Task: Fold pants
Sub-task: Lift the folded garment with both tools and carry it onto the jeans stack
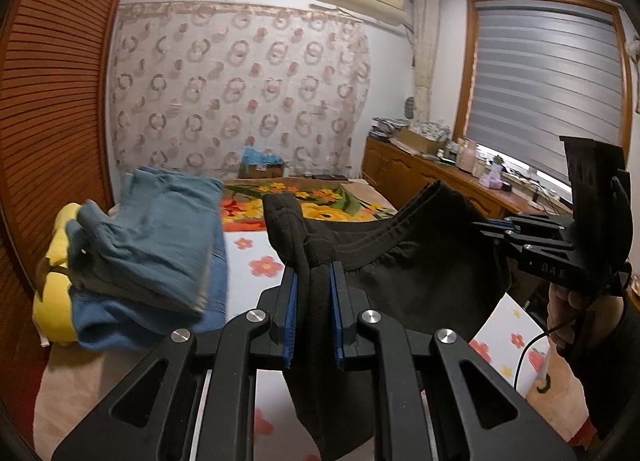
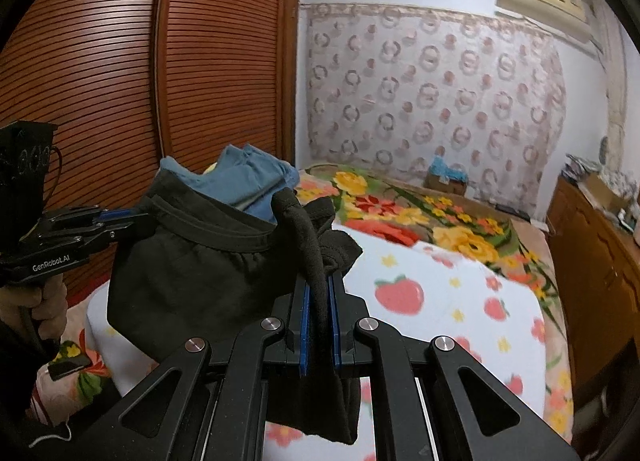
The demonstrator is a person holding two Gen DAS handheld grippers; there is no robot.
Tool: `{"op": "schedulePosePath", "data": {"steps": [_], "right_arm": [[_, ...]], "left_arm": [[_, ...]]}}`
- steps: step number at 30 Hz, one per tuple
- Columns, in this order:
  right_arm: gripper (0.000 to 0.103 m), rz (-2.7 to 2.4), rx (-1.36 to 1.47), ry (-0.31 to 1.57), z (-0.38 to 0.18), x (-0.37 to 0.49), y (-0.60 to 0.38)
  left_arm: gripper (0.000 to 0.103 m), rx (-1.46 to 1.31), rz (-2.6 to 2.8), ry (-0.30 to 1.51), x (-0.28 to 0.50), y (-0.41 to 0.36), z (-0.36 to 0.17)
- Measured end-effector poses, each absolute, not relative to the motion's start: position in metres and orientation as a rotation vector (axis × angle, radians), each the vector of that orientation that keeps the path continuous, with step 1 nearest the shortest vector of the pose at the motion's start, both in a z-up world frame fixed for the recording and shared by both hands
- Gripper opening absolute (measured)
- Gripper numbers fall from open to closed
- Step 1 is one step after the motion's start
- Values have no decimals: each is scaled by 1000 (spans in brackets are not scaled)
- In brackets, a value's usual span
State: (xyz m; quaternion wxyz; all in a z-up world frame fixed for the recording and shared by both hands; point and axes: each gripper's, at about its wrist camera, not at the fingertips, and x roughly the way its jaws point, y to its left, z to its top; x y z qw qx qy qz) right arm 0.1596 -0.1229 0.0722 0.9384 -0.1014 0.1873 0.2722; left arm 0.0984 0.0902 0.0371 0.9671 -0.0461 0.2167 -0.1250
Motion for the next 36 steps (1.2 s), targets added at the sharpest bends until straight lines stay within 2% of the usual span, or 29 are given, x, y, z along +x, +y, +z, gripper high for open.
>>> {"op": "schedulePosePath", "data": {"steps": [17, 36], "right_arm": [[8, 701, -291, 348, 103, 290, -73], [8, 889, -395, 296, 92, 404, 6]], "left_arm": [[16, -104, -91, 400, 157, 158, 64], [16, -211, 138, 380, 161, 201, 33]]}}
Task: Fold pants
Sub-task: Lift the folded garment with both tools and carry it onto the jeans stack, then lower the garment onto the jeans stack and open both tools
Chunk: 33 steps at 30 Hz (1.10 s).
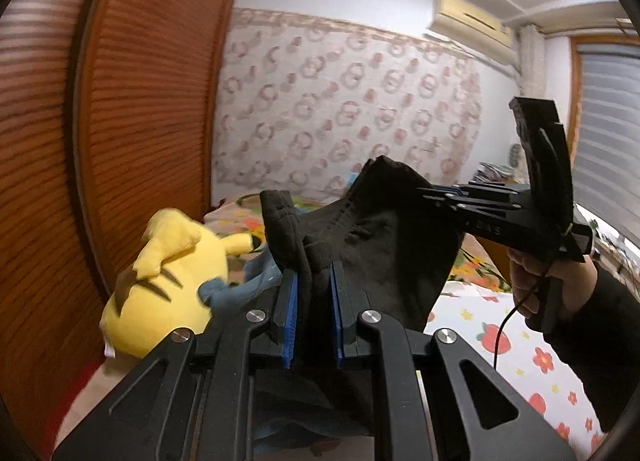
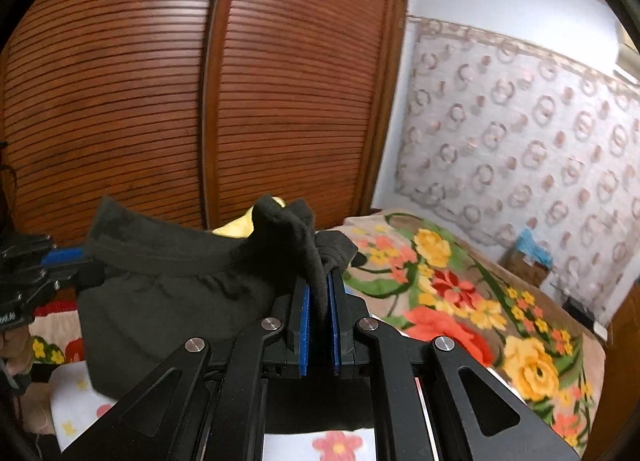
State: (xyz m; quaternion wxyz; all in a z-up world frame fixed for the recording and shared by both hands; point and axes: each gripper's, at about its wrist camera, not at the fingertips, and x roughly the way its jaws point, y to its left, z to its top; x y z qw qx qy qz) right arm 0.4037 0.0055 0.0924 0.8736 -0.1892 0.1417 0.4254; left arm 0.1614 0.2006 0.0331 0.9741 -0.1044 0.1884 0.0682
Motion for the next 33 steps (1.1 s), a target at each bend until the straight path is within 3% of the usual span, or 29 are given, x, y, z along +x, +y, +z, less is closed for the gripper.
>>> {"op": "schedulePosePath", "data": {"steps": [13, 15, 17, 18, 21, 24, 33], "right_arm": [[8, 901, -466, 355, 77, 440, 45], [15, 878, -459, 394, 76, 440, 40], [34, 854, -442, 408, 79, 435, 34], [36, 857, -427, 407, 82, 432, 29], [37, 854, -366, 407, 94, 424, 7], [38, 840, -323, 406, 102, 410, -17], [38, 771, -254, 415, 101, 344, -64]], "left_arm": [[16, -225, 236, 426, 155, 199, 12], [22, -206, 240, 435, 156, 197, 14], [26, -195, 243, 443, 155, 196, 14], [28, -195, 242, 447, 154, 196, 15], [34, -184, 240, 457, 153, 198, 18], [47, -164, 235, 455, 149, 195, 21], [52, -113, 193, 464, 134, 177, 36]]}}
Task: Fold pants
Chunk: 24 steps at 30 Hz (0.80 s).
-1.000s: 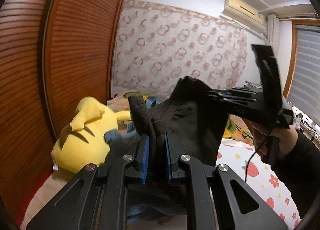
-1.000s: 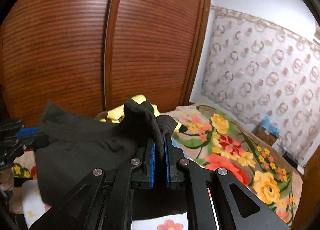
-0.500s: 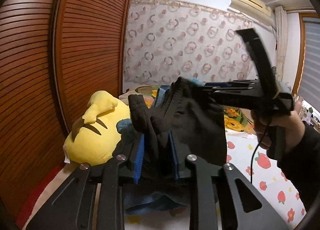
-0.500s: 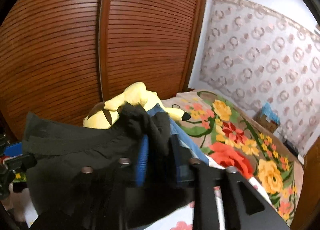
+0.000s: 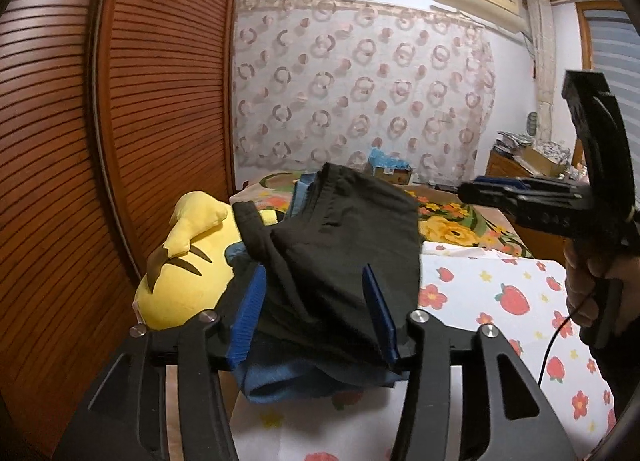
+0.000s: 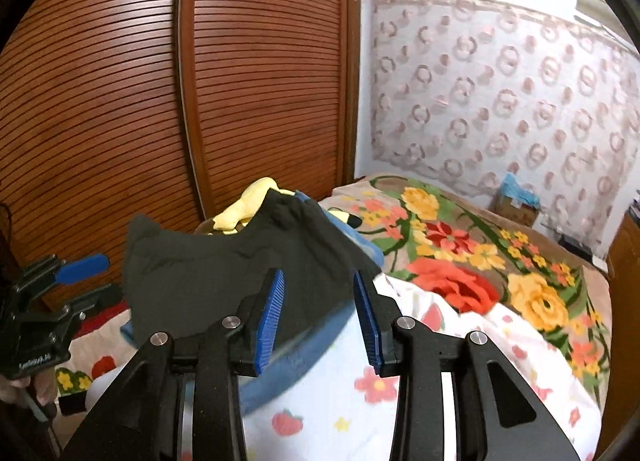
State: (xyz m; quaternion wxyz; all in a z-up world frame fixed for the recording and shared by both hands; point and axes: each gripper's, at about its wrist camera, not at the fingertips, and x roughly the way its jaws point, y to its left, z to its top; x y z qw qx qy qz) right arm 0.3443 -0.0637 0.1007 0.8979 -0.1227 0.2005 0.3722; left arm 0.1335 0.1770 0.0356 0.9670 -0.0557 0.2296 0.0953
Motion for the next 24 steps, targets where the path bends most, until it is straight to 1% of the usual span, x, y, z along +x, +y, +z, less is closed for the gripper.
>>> {"op": "schedulePosePath", "data": {"steps": [4, 5, 6, 7, 10, 13, 15, 19, 24], "right_arm": [[38, 738, -217, 416, 100, 309, -82], [38, 731, -205, 416, 100, 302, -87], [38, 722, -195, 414, 101, 294, -93], [38, 713, -190, 410, 101, 288, -97], [38, 680, -172, 405, 98, 263, -113], [38, 644, -156, 402, 96, 242, -124], [38, 623, -145, 398, 94, 225, -131], [44, 574, -122, 380, 91, 191, -148], [56, 512, -86, 365, 86, 145, -168]], "left_arm": [[54, -94, 161, 459, 123, 164, 41], [63, -91, 152, 457, 121, 160, 42], [75, -90, 136, 451, 118, 156, 43], [80, -90, 124, 445, 115, 153, 45], [80, -73, 77, 442, 108, 139, 47], [87, -56, 36, 443, 103, 125, 48], [88, -42, 1, 444, 98, 114, 49], [88, -17, -21, 440, 90, 91, 51], [88, 2, -62, 445, 80, 67, 50]]}}
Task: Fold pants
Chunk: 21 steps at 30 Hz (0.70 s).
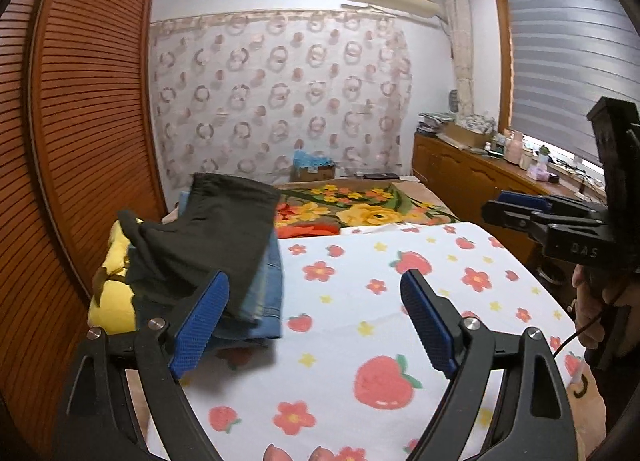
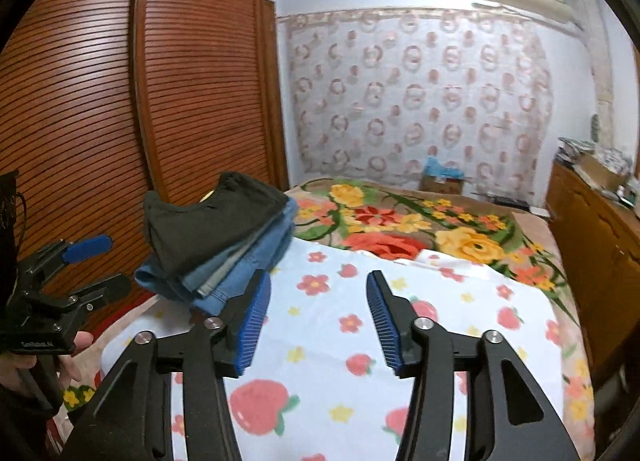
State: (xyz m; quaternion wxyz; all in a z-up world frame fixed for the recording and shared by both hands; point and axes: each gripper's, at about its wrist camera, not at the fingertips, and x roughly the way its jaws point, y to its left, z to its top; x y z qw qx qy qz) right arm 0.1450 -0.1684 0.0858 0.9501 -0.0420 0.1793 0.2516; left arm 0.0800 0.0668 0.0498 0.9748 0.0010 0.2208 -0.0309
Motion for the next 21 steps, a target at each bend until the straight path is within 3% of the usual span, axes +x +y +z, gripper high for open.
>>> {"op": "schedulePosePath", "data": {"steps": [8, 21], "right_arm": [[61, 387, -56, 338, 89, 84, -172], [62, 262, -10, 295, 85, 18, -156]], "left_arm": [[88, 6, -55, 439, 64, 40, 53], [88, 4, -60, 424, 42, 20, 63]]}}
